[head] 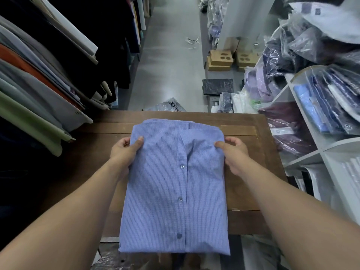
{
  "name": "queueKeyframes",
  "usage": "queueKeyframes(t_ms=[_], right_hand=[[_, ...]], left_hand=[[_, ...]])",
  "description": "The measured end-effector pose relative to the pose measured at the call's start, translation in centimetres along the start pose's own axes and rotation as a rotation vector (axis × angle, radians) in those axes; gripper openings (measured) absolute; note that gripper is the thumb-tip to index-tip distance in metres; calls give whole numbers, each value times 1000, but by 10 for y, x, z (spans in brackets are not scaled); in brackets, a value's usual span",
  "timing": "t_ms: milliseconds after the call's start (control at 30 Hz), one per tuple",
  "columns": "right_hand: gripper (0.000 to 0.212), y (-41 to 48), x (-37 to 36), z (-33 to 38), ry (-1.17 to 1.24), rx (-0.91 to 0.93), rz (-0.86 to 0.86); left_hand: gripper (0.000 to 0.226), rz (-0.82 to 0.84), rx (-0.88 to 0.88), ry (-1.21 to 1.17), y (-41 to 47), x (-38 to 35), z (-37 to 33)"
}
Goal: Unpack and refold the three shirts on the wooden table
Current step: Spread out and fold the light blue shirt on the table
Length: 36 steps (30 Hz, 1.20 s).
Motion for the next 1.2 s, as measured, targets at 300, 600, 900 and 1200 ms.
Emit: queueKeyframes(t_ms=[300, 600, 900, 1200], right_hand=[[38, -3, -3, -4, -101, 122, -106], [31, -27, -3, -8, -508, 201, -160], [39, -47, 8, -34, -397, -16, -36], [50, -63, 17, -48, -338, 6, -44]], left_hand=[[30, -23, -19, 133, 2, 4, 14], [31, 4, 28, 358, -1, 12, 21], [21, 145, 65, 366, -21, 27, 34], [24, 70, 25, 401, -53, 19, 29]])
Point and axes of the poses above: each hand's wrist, its own y-axis towards the middle knuckle, its own x-axis out of the back of the hand, z = x × y, the point moved 2 cm from there along y, towards the middle knuckle, and after that the axes turned 11 degrees about -x, right-handed, at the moved point
